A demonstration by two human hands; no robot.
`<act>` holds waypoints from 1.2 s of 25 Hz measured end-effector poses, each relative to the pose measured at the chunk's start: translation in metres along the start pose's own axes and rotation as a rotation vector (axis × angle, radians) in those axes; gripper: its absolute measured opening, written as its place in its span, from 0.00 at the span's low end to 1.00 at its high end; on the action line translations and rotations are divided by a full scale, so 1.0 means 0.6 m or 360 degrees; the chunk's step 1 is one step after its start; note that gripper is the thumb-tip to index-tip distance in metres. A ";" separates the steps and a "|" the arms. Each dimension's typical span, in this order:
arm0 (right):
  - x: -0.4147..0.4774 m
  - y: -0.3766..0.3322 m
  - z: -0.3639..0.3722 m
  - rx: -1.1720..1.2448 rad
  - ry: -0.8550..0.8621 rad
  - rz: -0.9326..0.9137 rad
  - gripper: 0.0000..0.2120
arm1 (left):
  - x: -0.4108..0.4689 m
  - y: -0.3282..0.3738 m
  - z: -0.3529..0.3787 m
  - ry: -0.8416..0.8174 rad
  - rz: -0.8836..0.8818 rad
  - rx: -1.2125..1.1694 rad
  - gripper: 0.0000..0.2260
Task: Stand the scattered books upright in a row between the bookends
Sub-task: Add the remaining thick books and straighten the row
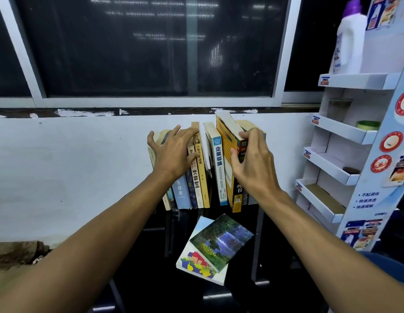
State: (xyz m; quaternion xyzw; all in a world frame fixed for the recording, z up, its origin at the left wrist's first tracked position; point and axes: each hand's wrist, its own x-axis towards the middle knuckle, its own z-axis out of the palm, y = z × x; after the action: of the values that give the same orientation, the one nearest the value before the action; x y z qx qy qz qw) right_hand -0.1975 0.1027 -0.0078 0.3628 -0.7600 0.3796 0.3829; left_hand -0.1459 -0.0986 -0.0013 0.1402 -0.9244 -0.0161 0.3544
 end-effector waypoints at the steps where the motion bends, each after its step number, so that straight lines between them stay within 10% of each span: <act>1: 0.002 -0.007 -0.012 0.0007 0.0020 -0.0007 0.14 | 0.001 0.000 -0.002 0.0004 -0.0007 -0.0015 0.28; 17: 0.030 -0.121 -0.201 0.0086 0.0020 -0.0034 0.17 | 0.008 0.007 -0.014 -0.0090 -0.0196 -0.0253 0.23; 30: 0.071 -0.149 -0.110 -0.0176 -0.0264 -0.0060 0.18 | 0.006 -0.004 -0.017 -0.0106 -0.0214 -0.0149 0.25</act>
State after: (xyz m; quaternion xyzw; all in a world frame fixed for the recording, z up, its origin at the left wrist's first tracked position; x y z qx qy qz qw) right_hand -0.1205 0.1080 0.0832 0.3856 -0.8020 0.2983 0.3451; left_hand -0.1413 -0.1010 0.0083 0.1847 -0.9224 -0.0877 0.3277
